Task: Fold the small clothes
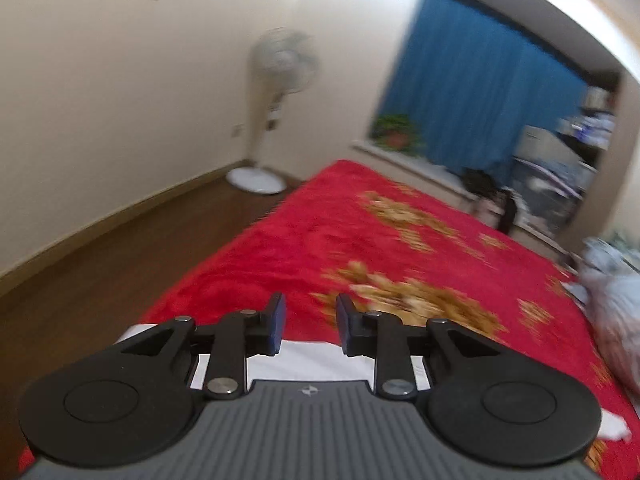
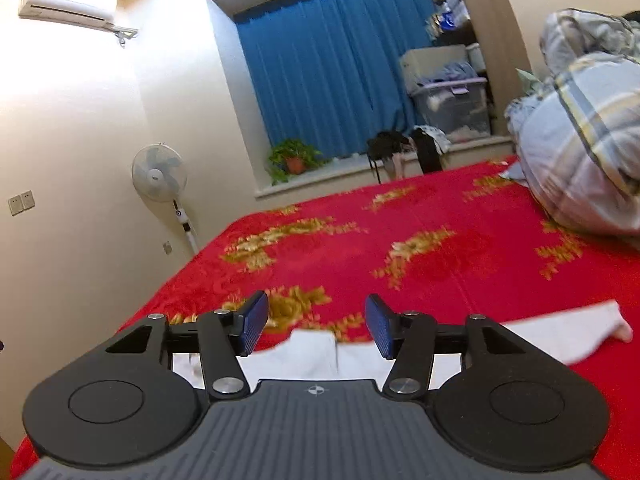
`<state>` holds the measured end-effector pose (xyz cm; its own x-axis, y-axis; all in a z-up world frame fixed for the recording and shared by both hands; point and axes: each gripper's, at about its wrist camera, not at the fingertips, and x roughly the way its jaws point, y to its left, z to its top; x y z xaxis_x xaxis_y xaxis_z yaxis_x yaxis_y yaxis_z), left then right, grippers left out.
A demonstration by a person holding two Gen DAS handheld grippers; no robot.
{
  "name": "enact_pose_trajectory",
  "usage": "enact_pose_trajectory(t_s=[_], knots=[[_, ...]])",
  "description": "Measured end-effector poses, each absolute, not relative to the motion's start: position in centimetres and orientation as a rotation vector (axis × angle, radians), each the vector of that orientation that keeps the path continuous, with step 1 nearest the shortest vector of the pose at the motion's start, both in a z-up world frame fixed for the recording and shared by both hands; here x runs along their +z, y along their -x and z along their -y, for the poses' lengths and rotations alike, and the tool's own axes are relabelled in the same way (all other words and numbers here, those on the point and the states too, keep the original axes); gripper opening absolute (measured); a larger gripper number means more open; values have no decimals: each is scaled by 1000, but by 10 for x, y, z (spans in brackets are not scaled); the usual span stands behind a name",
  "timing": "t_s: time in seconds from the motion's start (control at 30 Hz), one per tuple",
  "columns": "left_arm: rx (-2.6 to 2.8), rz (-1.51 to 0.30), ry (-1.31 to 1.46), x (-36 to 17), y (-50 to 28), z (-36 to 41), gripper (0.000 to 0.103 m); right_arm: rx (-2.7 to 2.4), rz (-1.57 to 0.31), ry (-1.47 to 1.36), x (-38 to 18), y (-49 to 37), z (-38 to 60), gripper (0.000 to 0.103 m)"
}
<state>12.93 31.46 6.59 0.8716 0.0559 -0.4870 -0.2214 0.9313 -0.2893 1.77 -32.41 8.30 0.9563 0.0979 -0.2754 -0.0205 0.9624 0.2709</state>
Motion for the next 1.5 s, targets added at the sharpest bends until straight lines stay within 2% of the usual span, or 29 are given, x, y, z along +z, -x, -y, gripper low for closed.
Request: enact_pose_trajectory(t_s=[0.1,0.17,0.2,0.3,0.63,0.83,0.87,0.9,1.03,1.1,1.17,1.27,1.37,1.5], knots=[[259,-537,421,22,-150,-352,30,42,-274,-286,63,-44,322,56],[332,-664,520,-16,-158,-386,29,25,-294,-309,34,-58,320,55],[384,-744,612,-31,-161,-407,29,-5,-368,-312,21,-70,318,55],[404,-775,861,-64,-162,-445,30,2,-455,-389,1,-95,312,53],[499,-795,1116,-114,-142,-503,32,51,-542,-354,-16,-132,283,53],[528,-741,1141,-127,-131,-530,30,65,-567,-319,-24,-129,270,53],[536,-734,1137,-127,-131,-530,24,64,-568,-314,-24,-128,270,53],[556,-724,1120,-123,-127,-531,14,62,-569,-310,-25,-128,270,53],[577,-677,1084,-111,-128,-526,13,46,-578,-311,-26,-127,272,53],[601,-709,1049,-112,-132,-523,13,38,-592,-307,-28,-128,273,53],[648,-713,1009,-107,-134,-517,10,24,-612,-286,-31,-130,271,53],[633,-607,749,-58,-150,-475,8,5,-656,-252,-37,-132,270,51],[461,-409,459,2,-160,-392,7,7,-697,-251,-43,-132,271,15],[65,-246,216,45,-148,-251,7,16,-694,-286,-46,-129,274,15]])
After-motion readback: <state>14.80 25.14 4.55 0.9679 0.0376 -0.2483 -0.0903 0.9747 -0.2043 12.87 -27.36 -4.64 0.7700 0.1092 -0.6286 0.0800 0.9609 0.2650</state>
